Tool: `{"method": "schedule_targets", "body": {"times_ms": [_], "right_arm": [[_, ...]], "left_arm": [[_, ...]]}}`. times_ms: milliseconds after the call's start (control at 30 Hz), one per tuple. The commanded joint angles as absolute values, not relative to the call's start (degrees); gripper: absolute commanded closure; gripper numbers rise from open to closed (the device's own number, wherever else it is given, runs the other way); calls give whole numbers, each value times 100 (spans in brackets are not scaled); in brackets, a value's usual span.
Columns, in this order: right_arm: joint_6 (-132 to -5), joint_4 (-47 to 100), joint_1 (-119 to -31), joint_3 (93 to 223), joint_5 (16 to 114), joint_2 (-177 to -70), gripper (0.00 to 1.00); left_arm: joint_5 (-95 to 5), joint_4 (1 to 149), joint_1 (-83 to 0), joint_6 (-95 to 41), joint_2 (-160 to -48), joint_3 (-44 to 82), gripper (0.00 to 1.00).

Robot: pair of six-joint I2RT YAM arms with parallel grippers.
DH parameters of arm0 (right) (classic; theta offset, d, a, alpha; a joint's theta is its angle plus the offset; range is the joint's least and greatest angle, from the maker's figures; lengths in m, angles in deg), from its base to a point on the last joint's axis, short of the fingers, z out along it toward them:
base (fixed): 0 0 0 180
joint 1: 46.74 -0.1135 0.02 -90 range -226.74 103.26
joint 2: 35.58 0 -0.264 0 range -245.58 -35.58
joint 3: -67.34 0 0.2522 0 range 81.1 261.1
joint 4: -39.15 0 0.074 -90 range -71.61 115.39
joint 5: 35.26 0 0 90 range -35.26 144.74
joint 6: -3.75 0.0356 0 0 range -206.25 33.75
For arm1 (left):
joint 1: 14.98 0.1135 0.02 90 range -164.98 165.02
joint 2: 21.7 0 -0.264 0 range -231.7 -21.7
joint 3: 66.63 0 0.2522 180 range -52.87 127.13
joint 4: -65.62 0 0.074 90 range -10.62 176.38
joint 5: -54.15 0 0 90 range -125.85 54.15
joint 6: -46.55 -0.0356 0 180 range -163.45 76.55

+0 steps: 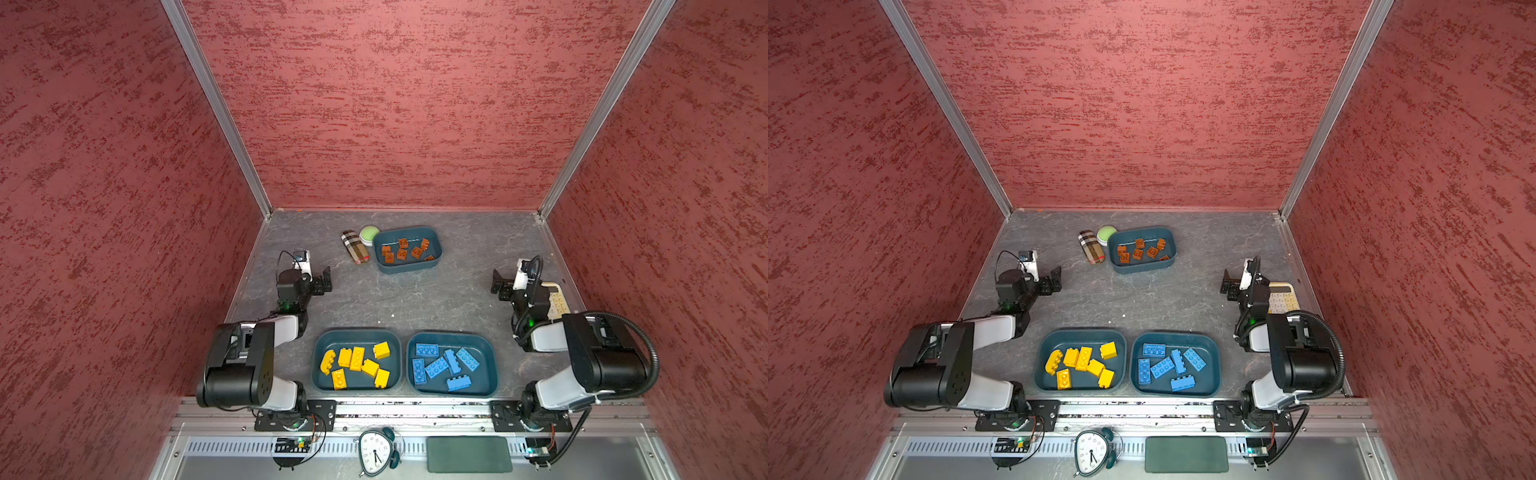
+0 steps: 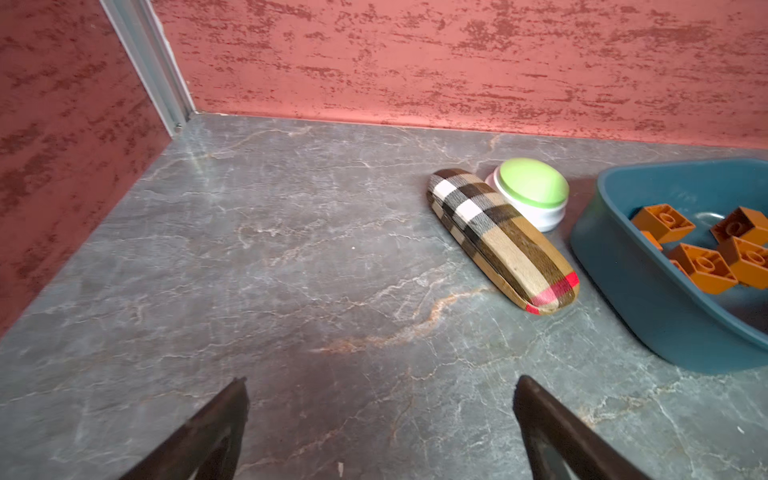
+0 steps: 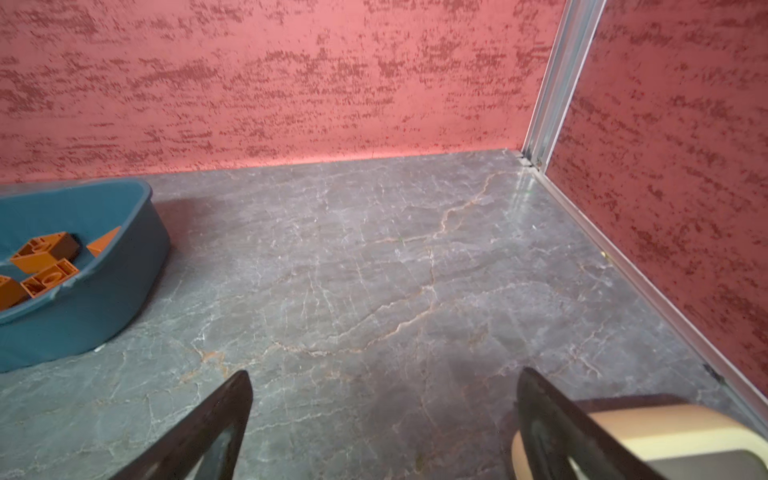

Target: Sort the legos into containers by color

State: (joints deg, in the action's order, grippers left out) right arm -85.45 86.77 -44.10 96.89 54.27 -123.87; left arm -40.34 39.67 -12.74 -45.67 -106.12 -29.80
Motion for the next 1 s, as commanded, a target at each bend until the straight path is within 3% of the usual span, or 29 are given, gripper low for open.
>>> {"method": "schedule_targets", "body": {"times_ms": [0, 967], "right_arm": [[-8601, 9134, -4378, 9710, 5490, -12403, 1], [-8446, 9131, -4384, 9621, 5080, -12154, 1]], "left_arm": [[-4223, 3223, -1322, -4579, -10694, -3015, 1], [-4473, 3173, -1177, -4483, -10305, -3214, 1]]}}
